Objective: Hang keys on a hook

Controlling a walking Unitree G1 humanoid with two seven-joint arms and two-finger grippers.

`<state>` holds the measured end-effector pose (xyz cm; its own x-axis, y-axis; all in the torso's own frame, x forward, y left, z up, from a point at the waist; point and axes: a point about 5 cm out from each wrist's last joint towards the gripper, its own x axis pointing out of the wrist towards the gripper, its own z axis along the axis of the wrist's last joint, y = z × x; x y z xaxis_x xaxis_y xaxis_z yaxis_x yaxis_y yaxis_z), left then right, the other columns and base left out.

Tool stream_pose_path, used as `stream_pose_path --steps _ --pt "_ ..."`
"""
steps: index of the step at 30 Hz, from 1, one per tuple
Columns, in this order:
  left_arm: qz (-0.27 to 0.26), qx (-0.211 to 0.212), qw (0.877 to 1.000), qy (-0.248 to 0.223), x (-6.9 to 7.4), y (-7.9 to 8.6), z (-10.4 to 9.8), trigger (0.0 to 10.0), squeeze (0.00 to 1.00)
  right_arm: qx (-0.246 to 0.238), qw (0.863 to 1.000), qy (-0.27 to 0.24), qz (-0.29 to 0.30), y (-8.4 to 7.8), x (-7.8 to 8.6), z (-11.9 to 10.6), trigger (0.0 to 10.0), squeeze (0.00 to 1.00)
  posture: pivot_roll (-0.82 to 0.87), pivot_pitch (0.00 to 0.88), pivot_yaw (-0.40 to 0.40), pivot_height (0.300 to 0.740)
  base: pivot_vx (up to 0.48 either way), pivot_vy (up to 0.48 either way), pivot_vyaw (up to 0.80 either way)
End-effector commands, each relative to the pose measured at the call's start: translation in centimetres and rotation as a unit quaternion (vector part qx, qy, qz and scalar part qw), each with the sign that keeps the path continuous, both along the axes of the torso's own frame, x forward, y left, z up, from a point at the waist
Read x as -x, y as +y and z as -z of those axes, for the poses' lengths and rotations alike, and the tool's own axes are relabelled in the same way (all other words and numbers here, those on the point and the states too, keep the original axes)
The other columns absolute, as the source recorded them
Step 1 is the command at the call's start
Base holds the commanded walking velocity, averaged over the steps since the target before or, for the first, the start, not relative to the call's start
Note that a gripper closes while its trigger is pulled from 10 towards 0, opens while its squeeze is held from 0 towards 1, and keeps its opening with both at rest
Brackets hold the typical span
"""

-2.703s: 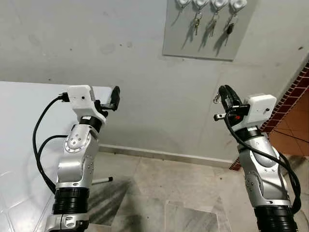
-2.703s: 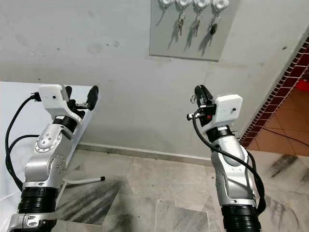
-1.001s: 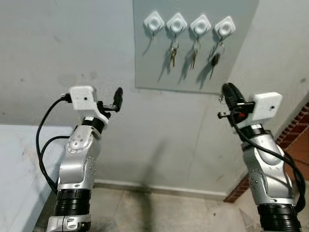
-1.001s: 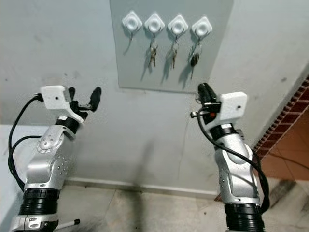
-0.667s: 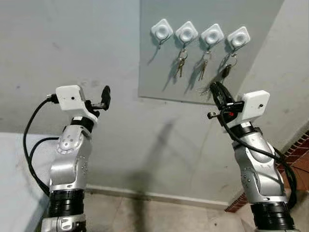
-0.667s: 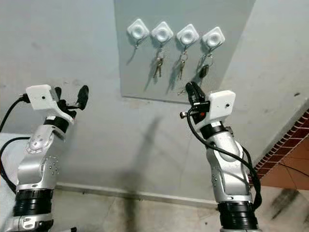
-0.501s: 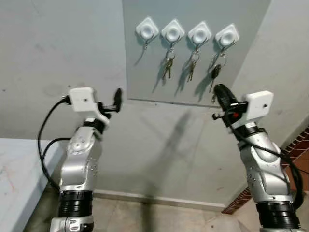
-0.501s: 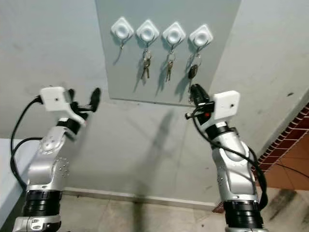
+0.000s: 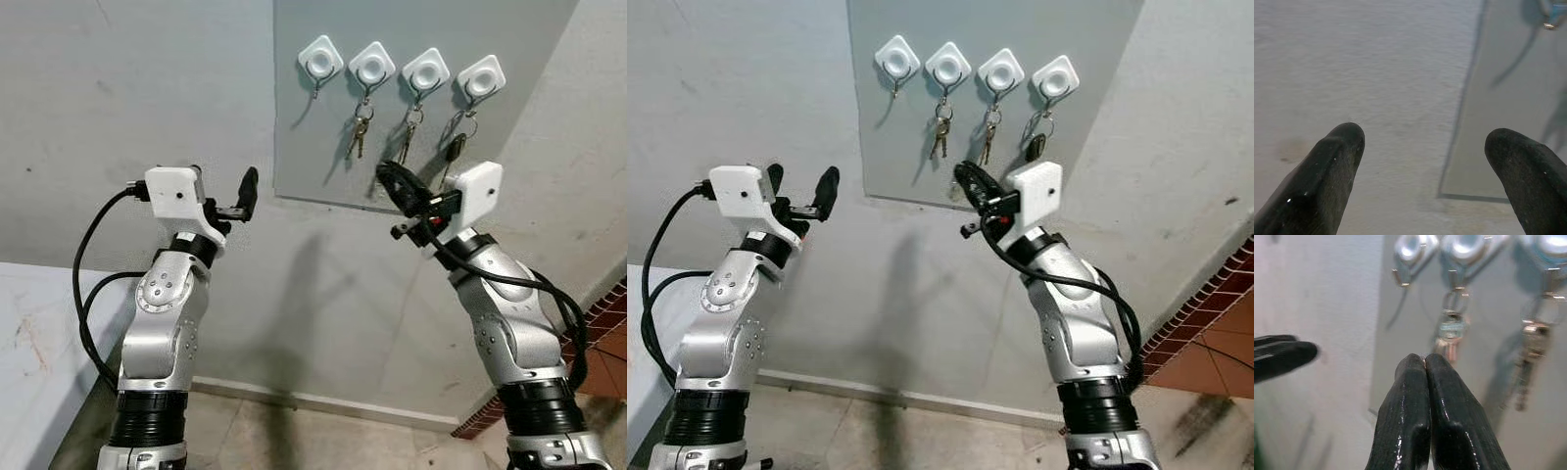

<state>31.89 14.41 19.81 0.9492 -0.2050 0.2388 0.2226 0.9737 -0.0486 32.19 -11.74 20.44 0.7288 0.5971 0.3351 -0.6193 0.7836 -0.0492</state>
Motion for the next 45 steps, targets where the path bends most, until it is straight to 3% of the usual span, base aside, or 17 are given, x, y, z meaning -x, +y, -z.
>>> stream_pose_path --steps 1,23,45 --pt "0.013 -0.011 1.000 -0.006 0.2 -0.4 -0.4 10.0 0.00 -0.005 1.000 -0.003 -0.024 0.8 -0.2 -0.6 10.0 0.00 0.01 0.000 -0.078 0.740 0.000 0.000 0.00" --pt "0.054 -0.024 0.998 -0.025 0.3 -2.2 -1.8 10.0 0.00 -0.064 0.995 -0.033 -0.074 5.0 -2.4 -3.8 10.0 0.00 0.02 0.011 -0.082 0.740 0.000 0.000 0.00" --pt "0.070 -0.027 0.997 -0.024 0.8 -2.9 -1.9 10.0 0.00 -0.100 0.992 -0.067 -0.041 5.2 -4.6 -6.4 10.0 0.00 0.03 0.031 -0.081 0.740 0.000 0.000 0.00"
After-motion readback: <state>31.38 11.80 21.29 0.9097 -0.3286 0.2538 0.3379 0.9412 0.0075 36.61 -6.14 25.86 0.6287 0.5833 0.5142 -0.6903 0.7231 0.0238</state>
